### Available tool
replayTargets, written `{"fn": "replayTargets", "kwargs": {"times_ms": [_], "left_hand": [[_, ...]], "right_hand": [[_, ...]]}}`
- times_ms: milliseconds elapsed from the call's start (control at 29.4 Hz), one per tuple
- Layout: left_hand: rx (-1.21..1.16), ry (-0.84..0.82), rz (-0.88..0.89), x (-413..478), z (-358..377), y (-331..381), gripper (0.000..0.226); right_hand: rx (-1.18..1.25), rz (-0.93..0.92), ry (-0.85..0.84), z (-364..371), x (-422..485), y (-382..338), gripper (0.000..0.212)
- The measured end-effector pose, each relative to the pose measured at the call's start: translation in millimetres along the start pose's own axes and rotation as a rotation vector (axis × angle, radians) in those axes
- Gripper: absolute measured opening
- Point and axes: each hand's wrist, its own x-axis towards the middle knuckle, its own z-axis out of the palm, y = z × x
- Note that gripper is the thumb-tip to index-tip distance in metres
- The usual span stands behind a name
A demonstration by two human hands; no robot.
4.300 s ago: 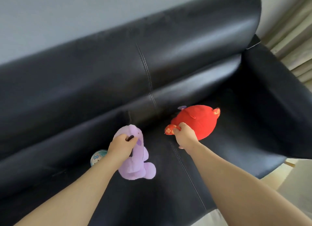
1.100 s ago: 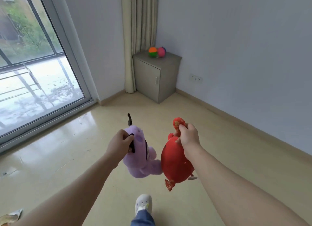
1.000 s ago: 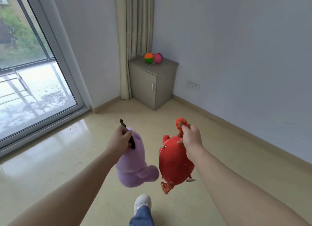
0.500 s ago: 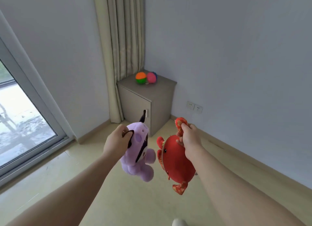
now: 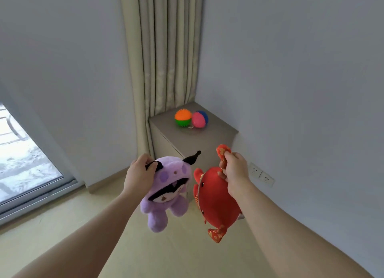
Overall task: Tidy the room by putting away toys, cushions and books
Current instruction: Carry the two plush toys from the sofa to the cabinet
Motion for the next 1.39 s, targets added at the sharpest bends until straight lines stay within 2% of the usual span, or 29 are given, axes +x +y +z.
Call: {"fn": "replayTargets", "kwargs": {"times_ms": [204, 272, 543, 747, 849, 985, 1087, 1155, 1223, 1291, 1393], "left_hand": [[0.020, 0.068, -0.079, 97, 45, 33, 0.014], [0.018, 0.046, -0.085, 111, 51, 36, 0.015], [0.043, -0.101, -0.065, 283, 116, 58, 0.015], [0.089, -0.152, -0.082, 349, 153, 67, 0.008], [0.068, -0.155, -0.111, 373, 172, 66, 0.009], [0.079, -0.119, -0.233, 391, 188, 51, 0.009], [0.094, -0.057, -0.301, 410, 204, 50, 0.010], [0.118, -0.057, -0.289, 419, 210, 56, 0.010], [0.142, -0.061, -0.288, 424, 217, 60, 0.010], [0.169, -0.070, -0.321, 425, 224, 57, 0.012], [0.171, -0.060, -0.338, 427, 229, 52, 0.020]], "right_hand": [[-0.081, -0.002, -0.019, 19, 124, -30, 0.020], [-0.070, 0.006, -0.007, 22, 140, -34, 0.016], [-0.155, -0.029, -0.031, 84, 300, -81, 0.017], [-0.363, -0.071, -0.113, 114, 373, -74, 0.014], [-0.473, -0.165, -0.117, 135, 413, -77, 0.018], [-0.482, -0.212, -0.262, 164, 454, -77, 0.016], [-0.750, -0.336, -0.427, 169, 486, -70, 0.023], [-0.905, -0.488, -0.427, 168, 498, -67, 0.027], [-1.115, -0.631, -0.351, 166, 504, -62, 0.026], [-1.380, -0.614, -0.335, 166, 508, -57, 0.033], [-1.404, -0.506, -0.401, 171, 512, -52, 0.064]]}}
